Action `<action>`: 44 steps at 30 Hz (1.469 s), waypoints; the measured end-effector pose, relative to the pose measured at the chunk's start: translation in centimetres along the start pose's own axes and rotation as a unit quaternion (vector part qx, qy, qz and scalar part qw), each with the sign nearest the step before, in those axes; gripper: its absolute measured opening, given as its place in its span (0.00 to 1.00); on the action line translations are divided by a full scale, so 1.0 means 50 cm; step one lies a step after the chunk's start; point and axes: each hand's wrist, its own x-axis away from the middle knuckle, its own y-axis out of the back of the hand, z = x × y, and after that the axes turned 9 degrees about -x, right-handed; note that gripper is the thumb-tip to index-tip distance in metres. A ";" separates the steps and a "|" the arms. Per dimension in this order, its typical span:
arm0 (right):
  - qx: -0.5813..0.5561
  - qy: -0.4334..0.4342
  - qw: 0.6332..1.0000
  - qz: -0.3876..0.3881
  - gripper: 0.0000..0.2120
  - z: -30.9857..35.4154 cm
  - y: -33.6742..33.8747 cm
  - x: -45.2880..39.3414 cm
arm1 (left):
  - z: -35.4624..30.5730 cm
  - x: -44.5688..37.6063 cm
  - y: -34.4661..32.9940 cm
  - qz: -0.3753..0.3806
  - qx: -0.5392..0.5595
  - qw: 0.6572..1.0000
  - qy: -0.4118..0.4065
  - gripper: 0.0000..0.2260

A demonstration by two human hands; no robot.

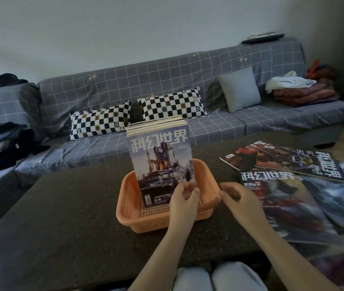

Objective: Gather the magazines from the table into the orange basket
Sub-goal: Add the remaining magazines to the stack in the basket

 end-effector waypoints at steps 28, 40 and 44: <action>0.068 -0.201 0.963 -0.166 0.22 -0.257 0.292 0.069 | 0.000 0.021 -0.320 0.220 0.031 0.962 0.158 0.13; -0.319 -0.242 0.908 -0.126 0.12 -0.201 0.281 0.085 | -0.019 0.063 -0.181 0.186 0.104 0.977 0.006 0.08; -0.367 -0.169 0.911 -0.085 0.10 -0.131 0.255 0.052 | -0.033 0.041 -0.117 0.158 0.127 0.979 -0.018 0.09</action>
